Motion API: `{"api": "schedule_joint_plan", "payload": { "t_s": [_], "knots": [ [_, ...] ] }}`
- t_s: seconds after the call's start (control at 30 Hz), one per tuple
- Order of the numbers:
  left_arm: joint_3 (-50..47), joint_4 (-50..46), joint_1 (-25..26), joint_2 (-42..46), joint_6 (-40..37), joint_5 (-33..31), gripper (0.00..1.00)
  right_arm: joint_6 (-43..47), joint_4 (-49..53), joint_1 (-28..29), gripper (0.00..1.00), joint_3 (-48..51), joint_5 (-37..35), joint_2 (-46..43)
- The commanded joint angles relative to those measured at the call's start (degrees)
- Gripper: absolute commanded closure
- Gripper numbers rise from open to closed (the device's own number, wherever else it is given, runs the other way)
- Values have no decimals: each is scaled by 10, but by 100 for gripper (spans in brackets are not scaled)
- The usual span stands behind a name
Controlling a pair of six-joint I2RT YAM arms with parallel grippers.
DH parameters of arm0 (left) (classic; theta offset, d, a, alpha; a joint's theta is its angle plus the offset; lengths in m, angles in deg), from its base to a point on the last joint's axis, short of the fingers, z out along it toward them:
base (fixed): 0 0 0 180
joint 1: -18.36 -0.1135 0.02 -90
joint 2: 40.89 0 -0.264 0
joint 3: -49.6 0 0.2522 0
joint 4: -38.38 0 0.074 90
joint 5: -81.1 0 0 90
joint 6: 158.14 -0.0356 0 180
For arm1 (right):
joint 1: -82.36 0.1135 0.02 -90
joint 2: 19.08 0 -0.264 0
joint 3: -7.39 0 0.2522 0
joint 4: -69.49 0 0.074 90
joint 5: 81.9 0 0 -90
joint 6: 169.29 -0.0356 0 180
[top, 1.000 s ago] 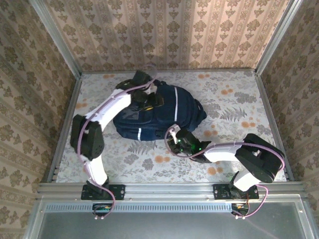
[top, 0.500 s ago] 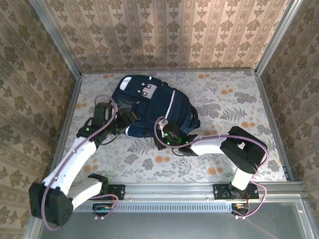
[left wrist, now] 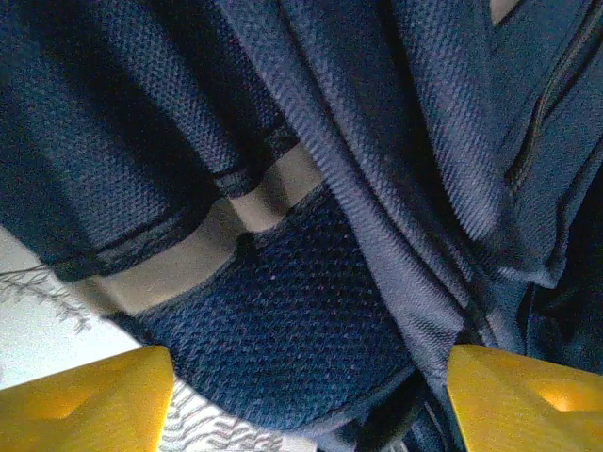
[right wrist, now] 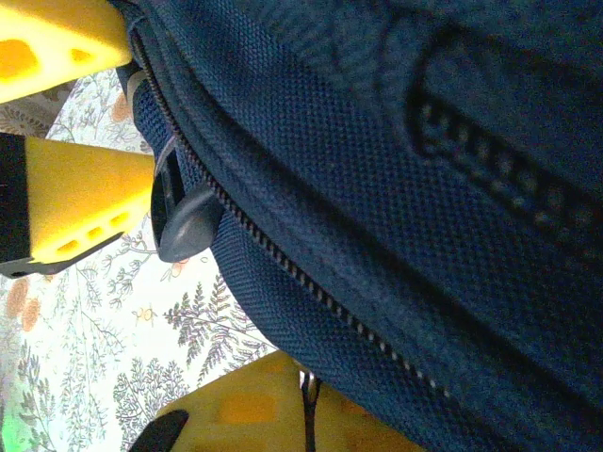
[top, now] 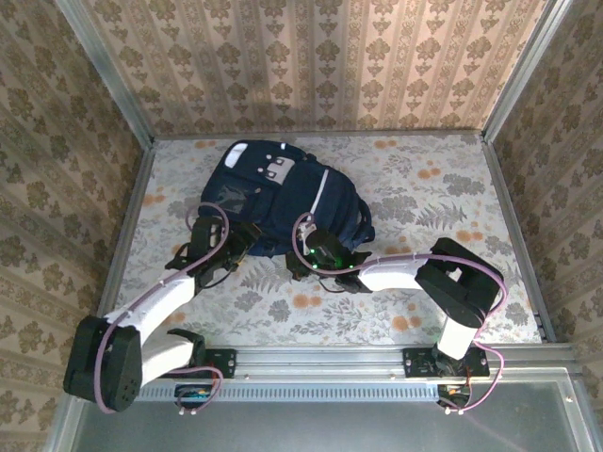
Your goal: Pack the student bag
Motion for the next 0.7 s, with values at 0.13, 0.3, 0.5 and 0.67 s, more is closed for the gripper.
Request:
{"api": "schedule_joint_plan", "payload": {
  "t_s": [0.13,0.3,0.5,0.67],
  "knots": [
    [-12,98,9,-59,39,-33,42,-15,-73,1,100,-1,13,-13],
    [-7,75,19,-61,36,-67,67,-8,-71,1,100,3,9,-10],
    [6,39,19,-60,28,-78,88,10,-57,1,100,14,-7,-11],
    [1,36,25,-62,44,-68,56,10,-67,0,100,21,-11,-11]
  ]
}}
